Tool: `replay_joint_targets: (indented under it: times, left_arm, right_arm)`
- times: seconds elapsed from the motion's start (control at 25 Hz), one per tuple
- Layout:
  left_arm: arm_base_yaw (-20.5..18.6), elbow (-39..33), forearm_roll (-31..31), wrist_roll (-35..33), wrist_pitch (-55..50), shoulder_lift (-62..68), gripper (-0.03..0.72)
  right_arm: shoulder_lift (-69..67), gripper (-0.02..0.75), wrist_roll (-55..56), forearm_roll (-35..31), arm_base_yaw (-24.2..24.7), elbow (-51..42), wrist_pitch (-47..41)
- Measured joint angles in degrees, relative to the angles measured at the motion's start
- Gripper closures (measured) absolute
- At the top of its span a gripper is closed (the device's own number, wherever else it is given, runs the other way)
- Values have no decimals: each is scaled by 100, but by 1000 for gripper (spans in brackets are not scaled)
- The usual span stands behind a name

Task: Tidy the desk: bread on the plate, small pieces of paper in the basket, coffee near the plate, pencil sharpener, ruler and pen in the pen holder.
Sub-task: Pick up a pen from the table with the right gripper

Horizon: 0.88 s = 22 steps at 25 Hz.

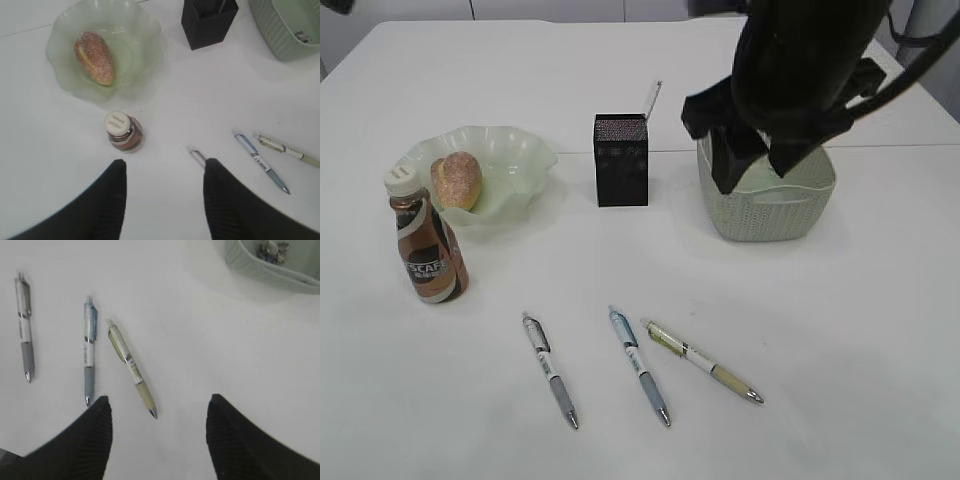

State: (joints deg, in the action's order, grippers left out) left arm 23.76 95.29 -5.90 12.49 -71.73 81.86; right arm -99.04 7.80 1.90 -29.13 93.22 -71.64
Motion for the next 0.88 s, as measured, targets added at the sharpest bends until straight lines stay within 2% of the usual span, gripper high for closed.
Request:
replay_joint_targets:
  times: [0.32,0.44,0.6,0.88]
  left_arm:
    - [-956,-1053,140,-51,-26,-1095,327]
    - [-1050,-1415,140,-65,-45,-1467,327]
    - [-1050,-1557,153,-65,-67,-1740,327]
    - [-1050,-1569,153,-65,-67,-1794,327]
  right_arm:
    - [0,271,-288,-39,0,-663,20]
    - [-13,271,-468,-52,-28,-782,24]
    - [-307,271,-994,-74,-119,-815,118]
    - [-936,271,-1736,-679,-133,-818,646]
